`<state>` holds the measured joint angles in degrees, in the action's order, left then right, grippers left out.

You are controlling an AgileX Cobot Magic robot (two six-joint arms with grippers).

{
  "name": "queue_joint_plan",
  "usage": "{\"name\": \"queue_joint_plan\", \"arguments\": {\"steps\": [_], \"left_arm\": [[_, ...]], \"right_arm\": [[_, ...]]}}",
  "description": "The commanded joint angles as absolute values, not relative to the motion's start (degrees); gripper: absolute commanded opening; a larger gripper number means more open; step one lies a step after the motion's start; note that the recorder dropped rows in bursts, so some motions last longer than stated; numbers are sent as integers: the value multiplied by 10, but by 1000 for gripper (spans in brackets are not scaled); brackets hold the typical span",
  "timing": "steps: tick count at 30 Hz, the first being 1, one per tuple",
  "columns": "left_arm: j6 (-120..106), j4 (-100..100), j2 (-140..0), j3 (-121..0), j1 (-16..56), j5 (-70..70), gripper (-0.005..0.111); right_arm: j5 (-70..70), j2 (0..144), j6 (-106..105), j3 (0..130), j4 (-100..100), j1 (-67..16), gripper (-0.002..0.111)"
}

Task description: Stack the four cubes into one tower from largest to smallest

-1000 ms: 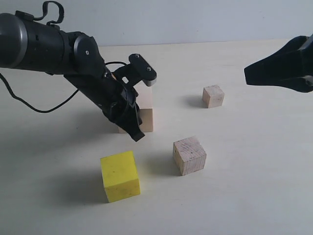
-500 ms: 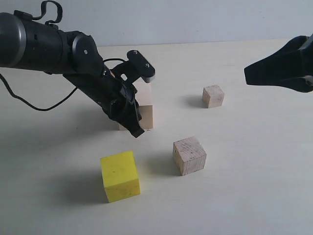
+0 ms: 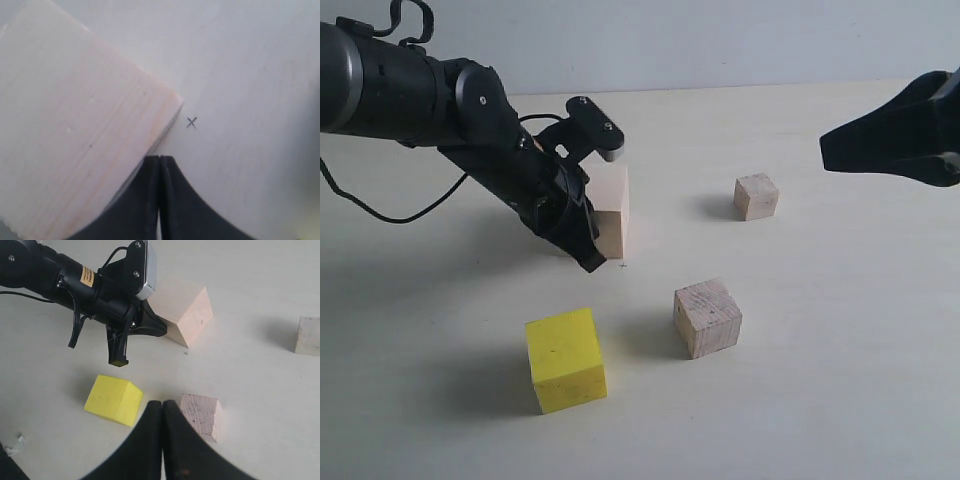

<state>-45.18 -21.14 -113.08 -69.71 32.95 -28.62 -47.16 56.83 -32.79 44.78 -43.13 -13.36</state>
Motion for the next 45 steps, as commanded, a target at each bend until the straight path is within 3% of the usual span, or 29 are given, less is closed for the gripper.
{"name": "queue_joint_plan", "arguments": {"steps": [1,45], "left_arm": [[-449,-223,-1129,-701,329,-264,0],[-426,-192,-1137,-729,299,-313,0]], "right_arm": [[-466,567,-329,444,-431,-134,0],[-466,567,-329,444,-431,-134,0]]}}
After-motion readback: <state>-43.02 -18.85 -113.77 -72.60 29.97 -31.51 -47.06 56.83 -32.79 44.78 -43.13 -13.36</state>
